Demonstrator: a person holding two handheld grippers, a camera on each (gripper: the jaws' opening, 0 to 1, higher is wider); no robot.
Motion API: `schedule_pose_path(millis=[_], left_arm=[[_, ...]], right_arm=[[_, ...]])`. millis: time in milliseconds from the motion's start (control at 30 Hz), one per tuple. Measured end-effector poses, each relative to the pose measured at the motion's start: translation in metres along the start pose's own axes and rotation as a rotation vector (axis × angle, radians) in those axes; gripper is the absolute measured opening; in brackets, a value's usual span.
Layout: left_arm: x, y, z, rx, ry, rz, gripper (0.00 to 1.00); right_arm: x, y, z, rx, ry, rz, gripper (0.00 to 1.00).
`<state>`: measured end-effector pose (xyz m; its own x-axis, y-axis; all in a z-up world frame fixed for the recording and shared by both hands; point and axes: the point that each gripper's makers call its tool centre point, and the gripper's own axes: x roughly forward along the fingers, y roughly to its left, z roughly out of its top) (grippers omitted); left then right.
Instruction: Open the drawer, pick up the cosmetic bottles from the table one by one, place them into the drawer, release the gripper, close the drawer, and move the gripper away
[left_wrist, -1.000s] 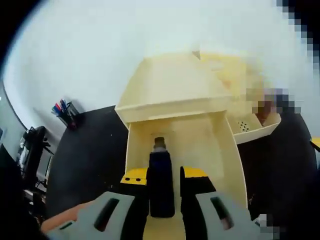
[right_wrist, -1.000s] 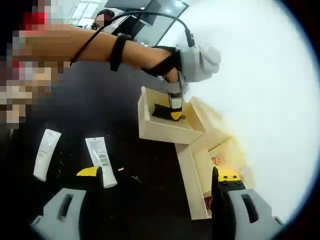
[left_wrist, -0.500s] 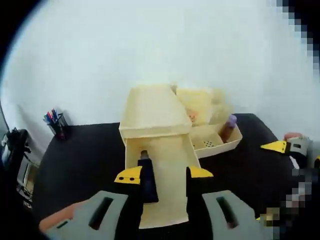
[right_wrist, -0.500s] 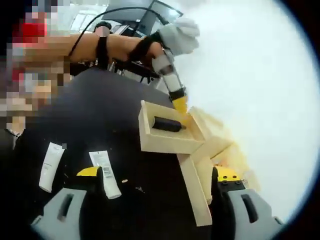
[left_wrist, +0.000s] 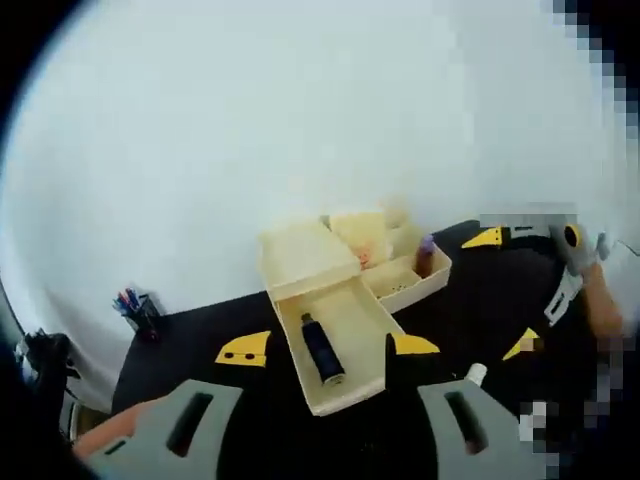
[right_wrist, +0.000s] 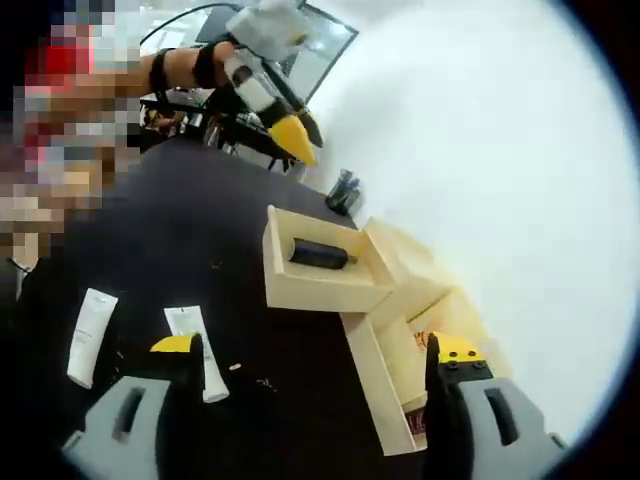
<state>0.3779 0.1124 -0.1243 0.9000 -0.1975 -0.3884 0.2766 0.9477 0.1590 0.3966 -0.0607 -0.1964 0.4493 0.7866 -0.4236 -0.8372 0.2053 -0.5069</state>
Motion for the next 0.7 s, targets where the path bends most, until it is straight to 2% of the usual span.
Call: schedule_pose_path(millis=[33, 67, 133, 167, 233, 267, 367, 467, 567, 700], left_arm=[[-0.005, 0.001, -0.003, -0.002, 0.001, -0.001, 0.41], [-0.008, -0.001, -0.004, 0.029, -0.018, -0.030, 0.43], [-0.013, 0.002, -0.009, 0.027, -0.023, -0.039, 0.50], [-0.015, -0.001, -0.011, 0.066, -0.033, -0.074, 0.53], [-0.016, 0.006, -0.017, 0.064, -0.037, -0.081, 0.62], [-0.018, 0.000, -0.023, 0.086, -0.043, -0.098, 0.65], [-0.019, 0.007, -0.030, 0.083, -0.053, -0.116, 0.71], [-0.022, -0.004, -0.040, 0.073, -0.081, -0.148, 0.76], [-0.024, -0.008, -0.044, 0.045, -0.118, -0.185, 0.82], [-0.026, -0.015, -0.044, -0.002, -0.196, -0.246, 0.90]], right_arm=[[0.000, 0.001, 0.000, 0.001, -0.003, -0.003, 0.87], [-0.001, 0.000, 0.001, 0.000, -0.007, -0.008, 0.87], [-0.002, -0.001, 0.001, -0.002, -0.007, -0.014, 0.87], [-0.003, -0.001, 0.000, -0.001, -0.007, -0.019, 0.87], [-0.005, -0.002, 0.000, 0.002, -0.008, -0.025, 0.87], [-0.005, -0.003, -0.001, 0.004, -0.008, -0.027, 0.87], [-0.005, -0.013, -0.002, 0.005, -0.003, -0.034, 0.87], [-0.006, -0.018, -0.003, 0.008, 0.002, -0.039, 0.87], [-0.006, -0.023, -0.004, 0.010, 0.008, -0.046, 0.86], [-0.006, -0.025, -0.005, 0.009, 0.014, -0.047, 0.86]])
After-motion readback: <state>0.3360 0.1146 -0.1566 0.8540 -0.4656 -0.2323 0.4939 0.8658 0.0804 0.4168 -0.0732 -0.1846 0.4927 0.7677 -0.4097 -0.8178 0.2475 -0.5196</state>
